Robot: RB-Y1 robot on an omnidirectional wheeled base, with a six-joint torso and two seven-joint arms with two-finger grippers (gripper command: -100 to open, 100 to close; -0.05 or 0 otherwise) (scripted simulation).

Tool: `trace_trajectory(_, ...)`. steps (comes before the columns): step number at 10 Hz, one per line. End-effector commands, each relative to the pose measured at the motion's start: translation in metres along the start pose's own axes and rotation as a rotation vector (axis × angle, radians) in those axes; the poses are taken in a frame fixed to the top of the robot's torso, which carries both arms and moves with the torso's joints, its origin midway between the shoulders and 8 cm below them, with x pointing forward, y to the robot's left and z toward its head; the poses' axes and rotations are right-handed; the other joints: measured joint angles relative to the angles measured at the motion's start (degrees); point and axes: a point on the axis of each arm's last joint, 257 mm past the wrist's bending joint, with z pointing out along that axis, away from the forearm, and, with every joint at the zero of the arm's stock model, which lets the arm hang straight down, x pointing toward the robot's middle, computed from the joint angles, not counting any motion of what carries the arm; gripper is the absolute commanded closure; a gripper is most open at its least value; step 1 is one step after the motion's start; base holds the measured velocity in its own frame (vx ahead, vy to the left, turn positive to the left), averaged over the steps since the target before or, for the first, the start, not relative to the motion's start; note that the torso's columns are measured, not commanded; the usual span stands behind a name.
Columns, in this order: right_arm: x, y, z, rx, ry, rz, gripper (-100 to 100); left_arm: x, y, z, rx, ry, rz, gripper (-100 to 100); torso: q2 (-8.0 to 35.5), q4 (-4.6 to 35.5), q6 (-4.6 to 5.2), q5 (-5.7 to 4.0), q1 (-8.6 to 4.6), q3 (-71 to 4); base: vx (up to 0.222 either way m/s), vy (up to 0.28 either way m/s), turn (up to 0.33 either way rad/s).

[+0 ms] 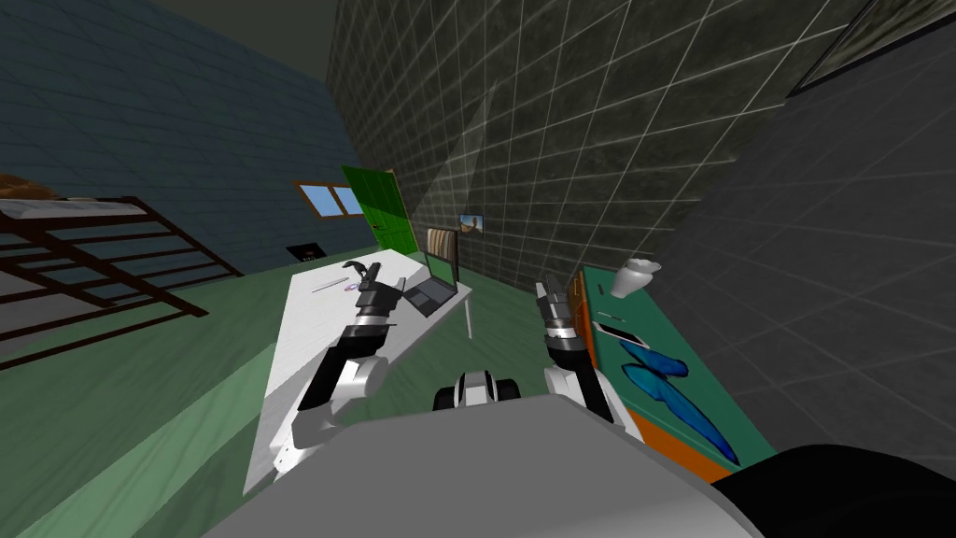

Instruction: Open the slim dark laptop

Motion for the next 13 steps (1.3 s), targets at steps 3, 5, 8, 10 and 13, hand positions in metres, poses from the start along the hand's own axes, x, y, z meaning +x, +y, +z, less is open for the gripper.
trace_trajectory(3, 0.000, 0.000, 0.000, 0.000, 0.000, 0.000, 0, 0.001, 0.022, 0.013, -0.097, 0.011, -0.030, -100, 0.0, 0.0, -0.02, -0.01, -0.02, 0.0, 0.043, -0.008, -0.080)
trace_trajectory(5, 0.000, 0.000, 0.000, 0.000, 0.000, 0.000, 0, 0.002, 0.032, 0.017, -0.137, 0.016, -0.041, -100, 0.0, 0.0, -0.03, 0.00, -0.01, 0.0, 0.041, -0.008, -0.064)
trace_trajectory(8, 0.000, 0.000, 0.000, 0.000, 0.000, 0.000, 0, 0.002, 0.046, 0.021, -0.193, 0.018, -0.050, -100, 0.0, 0.0, 0.00, -0.01, -0.02, 0.0, 0.040, -0.005, -0.067)
trace_trajectory(10, 0.000, 0.000, 0.000, 0.000, 0.000, 0.000, 0, 0.003, 0.056, 0.025, -0.238, 0.022, -0.058, -100, -0.1, 0.0, 0.00, -0.01, -0.04, 0.0, 0.048, -0.010, -0.074)
trace_trajectory(13, 0.000, 0.000, 0.000, 0.000, 0.000, 0.000, 0, 0.004, 0.074, 0.032, -0.312, 0.032, -0.072, -100, 0.0, 0.0, -0.03, 0.00, 0.01, 0.0, 0.041, -0.004, -0.082)
